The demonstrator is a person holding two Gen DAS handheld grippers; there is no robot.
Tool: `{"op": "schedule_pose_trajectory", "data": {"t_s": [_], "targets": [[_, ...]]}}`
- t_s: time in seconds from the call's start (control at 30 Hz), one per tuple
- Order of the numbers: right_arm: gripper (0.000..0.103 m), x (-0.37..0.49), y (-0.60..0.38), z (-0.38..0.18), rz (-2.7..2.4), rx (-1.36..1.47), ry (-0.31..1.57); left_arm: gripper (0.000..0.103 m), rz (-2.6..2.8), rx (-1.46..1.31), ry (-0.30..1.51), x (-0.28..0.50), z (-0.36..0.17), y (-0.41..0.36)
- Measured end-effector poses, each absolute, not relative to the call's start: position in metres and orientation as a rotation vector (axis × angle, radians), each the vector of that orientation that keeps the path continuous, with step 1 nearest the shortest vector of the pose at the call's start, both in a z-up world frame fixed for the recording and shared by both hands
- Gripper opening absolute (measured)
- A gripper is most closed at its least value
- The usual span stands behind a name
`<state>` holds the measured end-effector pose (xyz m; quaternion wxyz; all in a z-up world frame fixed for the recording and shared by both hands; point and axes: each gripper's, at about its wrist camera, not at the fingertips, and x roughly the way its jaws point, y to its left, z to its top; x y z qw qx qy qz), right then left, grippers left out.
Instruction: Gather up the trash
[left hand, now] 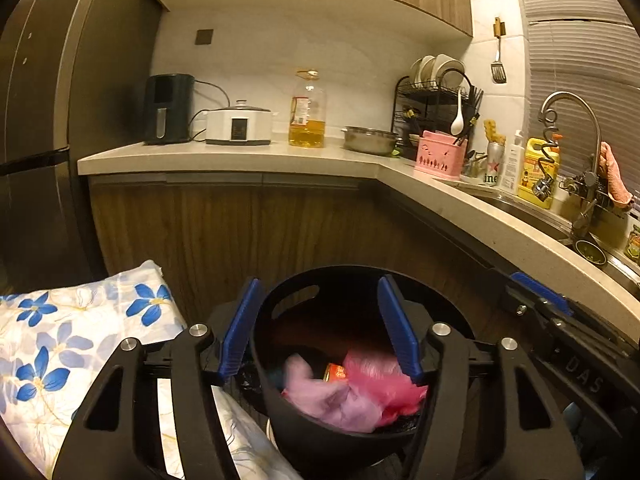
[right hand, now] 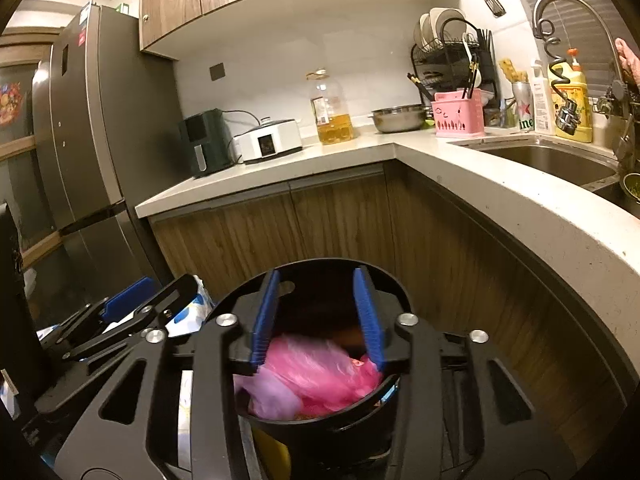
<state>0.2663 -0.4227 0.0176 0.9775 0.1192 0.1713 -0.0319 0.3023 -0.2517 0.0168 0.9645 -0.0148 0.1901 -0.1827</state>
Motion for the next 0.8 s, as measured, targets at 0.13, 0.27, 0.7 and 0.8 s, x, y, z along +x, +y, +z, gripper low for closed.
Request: {"op": "schedule_pose_trajectory", "data": {"t_s": [0.13, 0.27, 0.7, 0.8], "targets": [[0.059, 0.261, -0.420, 0.016, -0.087, 0.221, 0.359, 0.082, -0.302, -0.024, 0.396, 0.298, 0.013, -0.237], [0.084, 0.250, -0.410, 0.011, -0.097, 0.191, 0.375, 0.091, -0.222, -0.005, 0.400, 0.286, 0.011, -0.219], [0.098, 0.200, -0.353, 0.011, -0.106, 0.100, 0.429, 0.097, -0.111, -0.008, 0.429, 0.213, 0.015, -0.156], [0.098, 0.185, -0.340, 0.013, -0.107, 0.088, 0.432, 0.097, -0.107, -0.009, 0.434, 0.195, 0.014, -0.142]]}}
